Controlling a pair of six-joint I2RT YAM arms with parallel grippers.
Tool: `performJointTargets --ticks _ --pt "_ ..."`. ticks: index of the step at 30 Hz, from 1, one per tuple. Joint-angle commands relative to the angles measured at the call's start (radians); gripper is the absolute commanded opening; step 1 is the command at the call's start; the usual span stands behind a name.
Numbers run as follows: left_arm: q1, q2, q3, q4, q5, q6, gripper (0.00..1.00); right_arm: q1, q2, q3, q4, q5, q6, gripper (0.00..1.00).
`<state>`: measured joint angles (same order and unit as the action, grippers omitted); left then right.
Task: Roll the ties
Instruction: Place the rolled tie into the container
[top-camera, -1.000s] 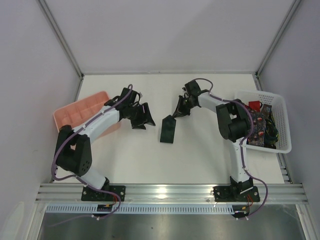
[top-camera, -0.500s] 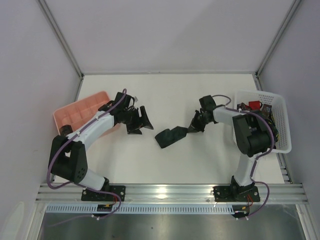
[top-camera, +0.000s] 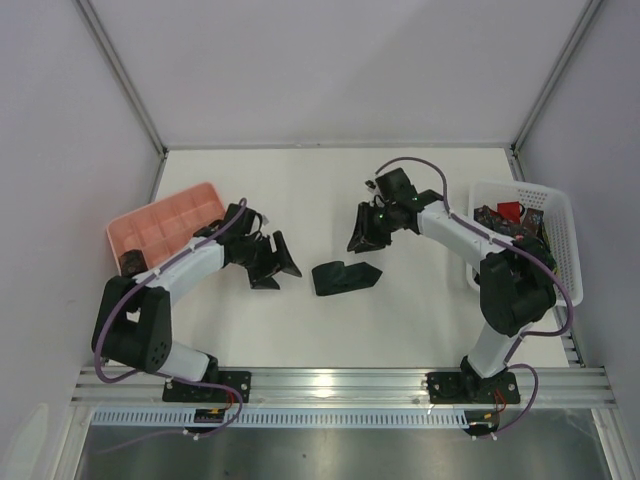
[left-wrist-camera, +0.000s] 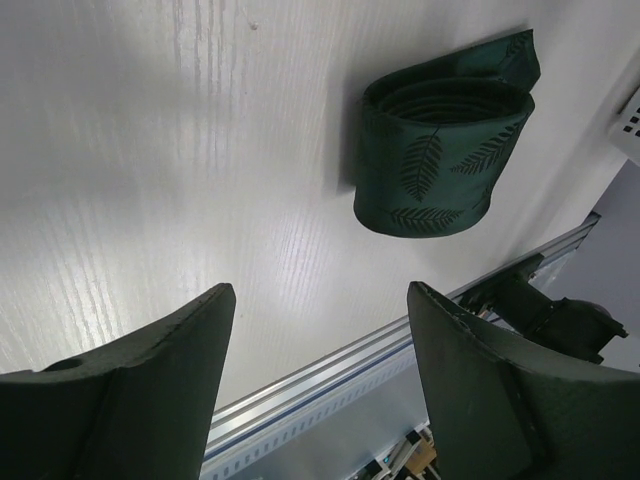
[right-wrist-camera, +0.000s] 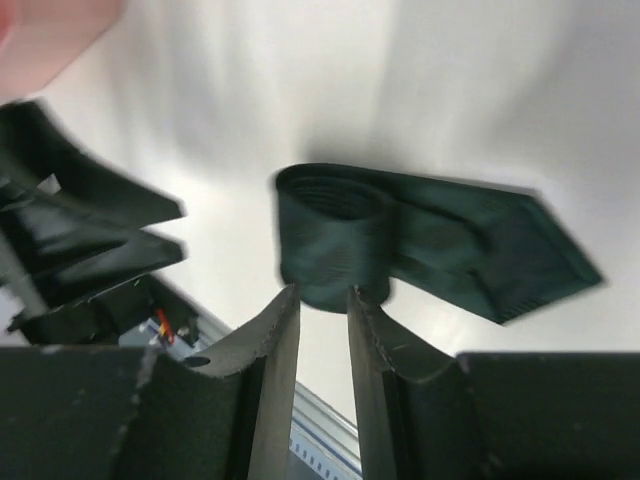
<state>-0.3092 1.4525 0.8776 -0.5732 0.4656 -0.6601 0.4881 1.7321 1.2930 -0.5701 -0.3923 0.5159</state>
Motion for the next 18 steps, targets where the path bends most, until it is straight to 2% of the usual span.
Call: performJointTargets --ticks 1,5,10,18 --pt "0.019 -0.055 -0.031 0.055 0.027 -0.041 0.76 0.039 0.015 0.057 -0.018 -0.198 -0.082 0.31" --pt "0.035 -0.078 -0.072 0.081 0.047 -0.067 0.75 0.092 0.079 0.114 -0.002 -0.295 -0.06 0.27" --pt "0.039 -0.083 -0.103 0.122 0.073 -0.082 0.75 0.139 0.159 0.152 -0.014 -0.316 -0.031 0.24" --pt "0.039 -0.037 -0.138 0.228 0.133 -0.137 0.76 0.136 0.225 0.135 -0.034 -0.235 -0.074 0.22"
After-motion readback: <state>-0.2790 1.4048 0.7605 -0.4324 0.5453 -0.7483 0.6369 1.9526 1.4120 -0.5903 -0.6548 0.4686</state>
